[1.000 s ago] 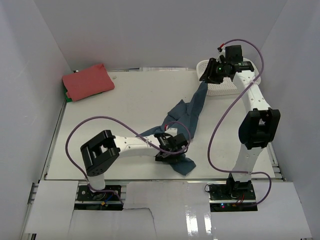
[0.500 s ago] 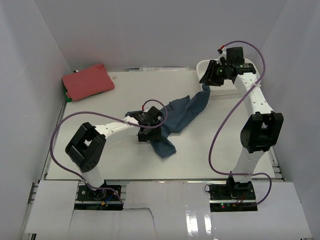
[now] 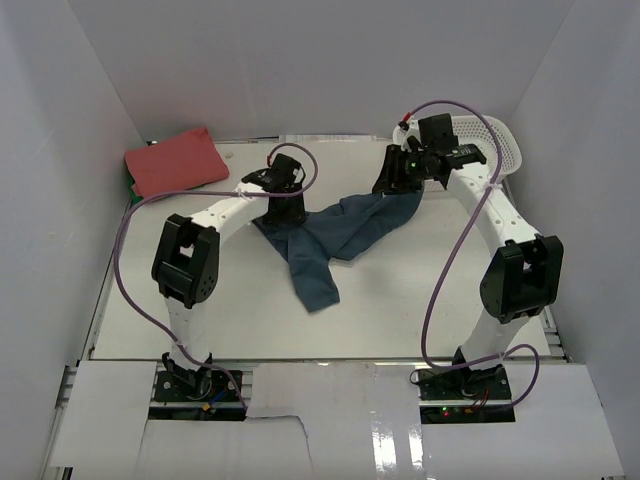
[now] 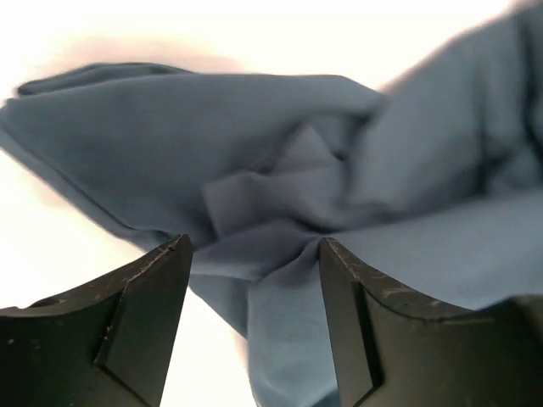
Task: Fold and stack the t-shirts
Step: Flatten out the tshirt
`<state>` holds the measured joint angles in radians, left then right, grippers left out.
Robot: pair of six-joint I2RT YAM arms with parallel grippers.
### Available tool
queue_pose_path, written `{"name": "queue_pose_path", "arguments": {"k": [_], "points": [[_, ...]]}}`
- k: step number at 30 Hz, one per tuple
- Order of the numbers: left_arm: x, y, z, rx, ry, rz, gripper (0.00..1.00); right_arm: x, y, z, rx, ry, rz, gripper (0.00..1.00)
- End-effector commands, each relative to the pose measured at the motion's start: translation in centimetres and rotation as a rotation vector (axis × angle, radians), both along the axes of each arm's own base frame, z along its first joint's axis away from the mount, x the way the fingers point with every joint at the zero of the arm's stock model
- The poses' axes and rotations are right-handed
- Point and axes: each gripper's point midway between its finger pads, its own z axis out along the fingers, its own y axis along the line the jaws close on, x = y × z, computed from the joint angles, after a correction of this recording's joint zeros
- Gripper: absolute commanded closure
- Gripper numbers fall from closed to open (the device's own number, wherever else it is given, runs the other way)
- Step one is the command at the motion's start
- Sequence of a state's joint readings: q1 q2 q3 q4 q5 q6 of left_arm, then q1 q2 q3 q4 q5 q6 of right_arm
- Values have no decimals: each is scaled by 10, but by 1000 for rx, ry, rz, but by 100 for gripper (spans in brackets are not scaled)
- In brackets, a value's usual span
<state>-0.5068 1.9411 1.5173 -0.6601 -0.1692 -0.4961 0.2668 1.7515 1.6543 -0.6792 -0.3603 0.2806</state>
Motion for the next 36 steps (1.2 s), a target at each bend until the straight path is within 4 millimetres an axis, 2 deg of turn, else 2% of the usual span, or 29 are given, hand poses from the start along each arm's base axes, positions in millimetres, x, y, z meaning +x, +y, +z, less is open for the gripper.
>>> {"name": "queue_pose_path", "arguments": {"k": [1,2,3,6,7,10,11,12,13,14,15,17,18,19,20,21,25,27,29,32,34,36], "points": [[9,9,17,-11,6,-15,29,-3,1,17,3,-72,7,53],[7,8,24,-28,-2,-13,29,-4,1,16,0,-70,8,53],[7,6,43,-61,-41,-12,29,-6,2,15,-4,-69,11,53],[-5,7,65,-83,-74,-5,30,-8,2,14,-10,-71,13,53],[-10,7,84,-96,-110,10,29,-10,2,11,-11,-65,16,53],[-31,11,93,-105,-97,19,29,-12,3,10,-12,-66,20,53],[-39,11,105,-123,-115,23,30,-13,3,6,-14,-55,21,53],[-50,14,100,-115,-94,25,30,-14,3,4,-15,-54,21,53],[-59,9,102,-120,-92,11,30,-15,4,4,-14,-57,23,54],[-69,7,111,-143,-106,12,30,-17,3,0,-17,-48,23,53],[-80,5,105,-142,-89,5,30,-18,3,-2,-18,-43,25,53],[-104,-17,106,-156,-89,-55,27,-18,4,-3,-18,-43,24,53],[-113,-25,102,-140,-86,-65,27,-19,3,-5,-20,-39,23,53],[-131,-42,95,-126,-70,-114,27,-19,4,-7,-22,-36,24,53],[-138,-48,90,-114,-57,-121,27,-19,4,-6,-20,-36,24,53],[-151,-57,76,-81,-23,-124,27,-19,4,-7,-20,-34,23,53],[-176,-72,42,-27,61,-119,31,-20,4,-6,-17,-36,15,53],[-182,-79,33,-14,74,-108,32,-21,2,-6,-20,-38,13,53],[-176,-77,32,-12,59,-24,32,-21,2,-5,-24,-39,10,53],[-169,-57,29,89,41,114,31,-23,0,-3,-30,-45,11,53],[-165,-53,16,157,50,145,30,-23,-1,-1,-32,-50,11,53],[-161,-47,16,206,49,221,30,-23,-1,2,-32,-55,12,53]]}}
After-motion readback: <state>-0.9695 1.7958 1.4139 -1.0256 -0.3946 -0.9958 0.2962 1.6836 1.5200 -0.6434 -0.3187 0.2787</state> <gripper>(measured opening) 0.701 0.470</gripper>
